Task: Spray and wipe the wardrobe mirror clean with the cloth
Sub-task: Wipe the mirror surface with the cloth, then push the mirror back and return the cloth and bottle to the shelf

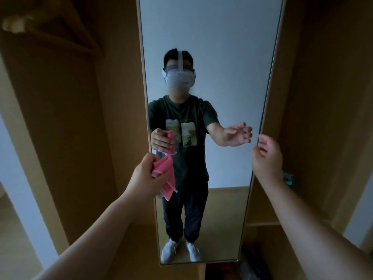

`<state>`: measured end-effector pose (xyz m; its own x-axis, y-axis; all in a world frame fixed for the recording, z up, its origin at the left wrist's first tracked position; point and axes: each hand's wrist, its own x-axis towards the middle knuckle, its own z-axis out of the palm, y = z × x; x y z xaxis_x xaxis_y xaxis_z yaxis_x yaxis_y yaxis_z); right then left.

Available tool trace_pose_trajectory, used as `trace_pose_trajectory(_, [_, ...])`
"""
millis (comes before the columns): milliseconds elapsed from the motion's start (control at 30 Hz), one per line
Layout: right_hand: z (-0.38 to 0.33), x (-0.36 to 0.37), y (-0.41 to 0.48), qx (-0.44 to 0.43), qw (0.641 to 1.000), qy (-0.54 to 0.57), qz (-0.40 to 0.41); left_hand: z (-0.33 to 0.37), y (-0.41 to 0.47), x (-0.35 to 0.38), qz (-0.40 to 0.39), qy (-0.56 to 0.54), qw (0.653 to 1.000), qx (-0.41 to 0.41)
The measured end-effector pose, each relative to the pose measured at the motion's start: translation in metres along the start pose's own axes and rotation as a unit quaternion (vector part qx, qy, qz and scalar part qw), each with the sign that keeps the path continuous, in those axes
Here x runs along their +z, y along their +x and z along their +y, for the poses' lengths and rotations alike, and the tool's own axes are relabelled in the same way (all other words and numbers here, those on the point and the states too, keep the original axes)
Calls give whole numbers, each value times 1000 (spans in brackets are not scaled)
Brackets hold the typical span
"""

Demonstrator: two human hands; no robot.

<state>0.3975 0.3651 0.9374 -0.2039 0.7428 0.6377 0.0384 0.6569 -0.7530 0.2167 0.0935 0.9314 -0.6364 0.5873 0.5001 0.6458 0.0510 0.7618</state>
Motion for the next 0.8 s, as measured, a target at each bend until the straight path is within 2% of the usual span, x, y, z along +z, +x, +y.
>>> trace_pose_trajectory(100, [13, 0, 32, 18, 999, -35, 22, 5, 9, -1, 29, 10, 999, -14])
trace_pose_trajectory(167, [19, 5, 48, 53, 998, -38, 1, 4, 12, 0, 52, 11, 998, -17])
trace_pose_trajectory(267, [25, 12, 60, 109, 993, 22, -47, 2, 14, -3, 66, 26, 997, -18])
trace_pose_trajectory(433, [30, 17, 56, 69, 994, 59, -58, -4, 22, -11, 73, 39, 997, -13])
trace_pose_trajectory(800, [-12, 0, 4, 59, 996, 20, 62, -7, 52, -38, 16, -5, 999, 30])
